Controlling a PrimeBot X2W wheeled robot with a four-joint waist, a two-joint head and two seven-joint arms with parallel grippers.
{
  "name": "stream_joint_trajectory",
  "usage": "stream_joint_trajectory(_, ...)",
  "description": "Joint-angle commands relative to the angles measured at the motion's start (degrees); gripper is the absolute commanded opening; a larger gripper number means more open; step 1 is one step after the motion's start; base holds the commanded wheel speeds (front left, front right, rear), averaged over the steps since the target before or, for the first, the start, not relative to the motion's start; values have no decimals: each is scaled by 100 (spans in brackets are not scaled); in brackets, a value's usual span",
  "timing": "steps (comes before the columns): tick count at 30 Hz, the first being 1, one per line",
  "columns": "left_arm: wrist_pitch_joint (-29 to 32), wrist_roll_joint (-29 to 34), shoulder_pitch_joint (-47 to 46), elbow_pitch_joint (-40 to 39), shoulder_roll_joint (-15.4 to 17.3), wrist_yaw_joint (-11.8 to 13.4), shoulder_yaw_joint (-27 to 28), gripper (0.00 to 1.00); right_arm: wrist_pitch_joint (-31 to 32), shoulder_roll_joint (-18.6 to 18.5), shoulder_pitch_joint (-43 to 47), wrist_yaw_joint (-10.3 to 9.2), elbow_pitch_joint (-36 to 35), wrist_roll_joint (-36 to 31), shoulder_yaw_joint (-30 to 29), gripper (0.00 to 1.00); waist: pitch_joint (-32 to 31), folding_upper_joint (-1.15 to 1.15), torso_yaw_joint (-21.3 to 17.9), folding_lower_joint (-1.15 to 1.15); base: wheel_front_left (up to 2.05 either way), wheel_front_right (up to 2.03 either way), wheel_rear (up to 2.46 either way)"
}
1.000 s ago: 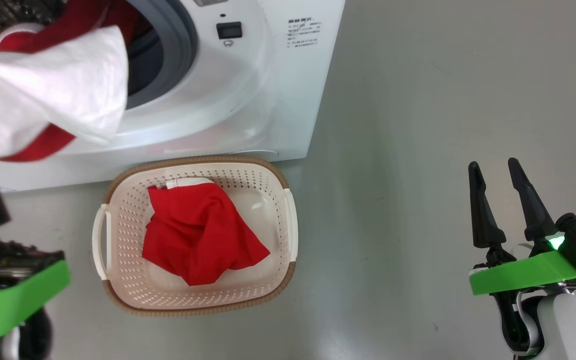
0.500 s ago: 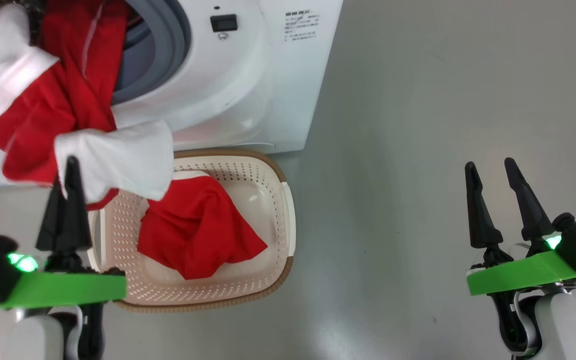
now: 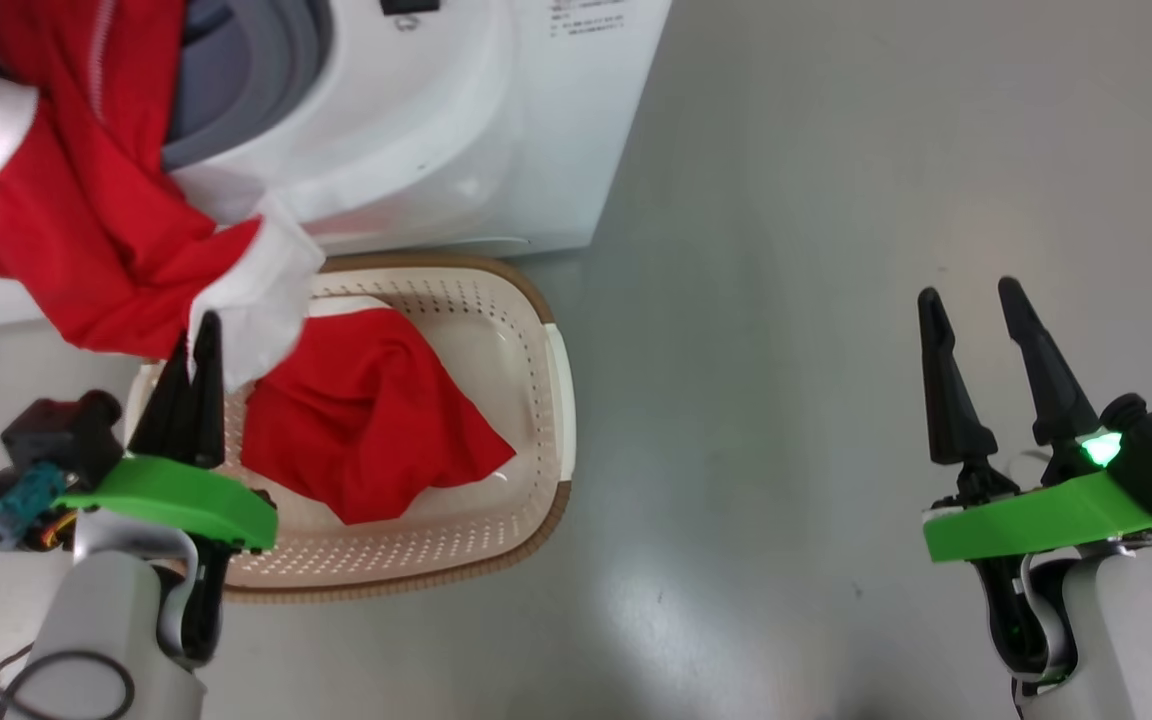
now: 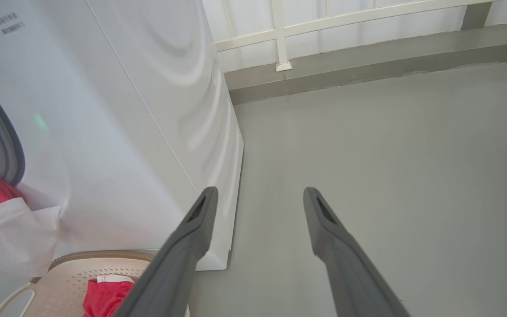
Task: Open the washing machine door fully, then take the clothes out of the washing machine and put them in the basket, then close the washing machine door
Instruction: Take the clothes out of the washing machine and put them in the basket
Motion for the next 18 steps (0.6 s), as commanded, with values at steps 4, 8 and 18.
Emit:
stream_joint_trajectory(4,-25,25,-373,542,296,-32,16,6,-36,-36,-121,37,-177,76,143,100,258,0,-118,0,0,0,0)
stream_joint_trajectory(8,-25,78,-603,940,275,-32,3,26,-36,-36,-165,37,-185,89,135,100,348,0,-135,0,0,0,0)
stream_joint_trajectory(18,-25,59,-986,1323,333,-32,-50,100,-36,-36,-272,37,-182,107,157,100,466,0,-170,0,0,0,0)
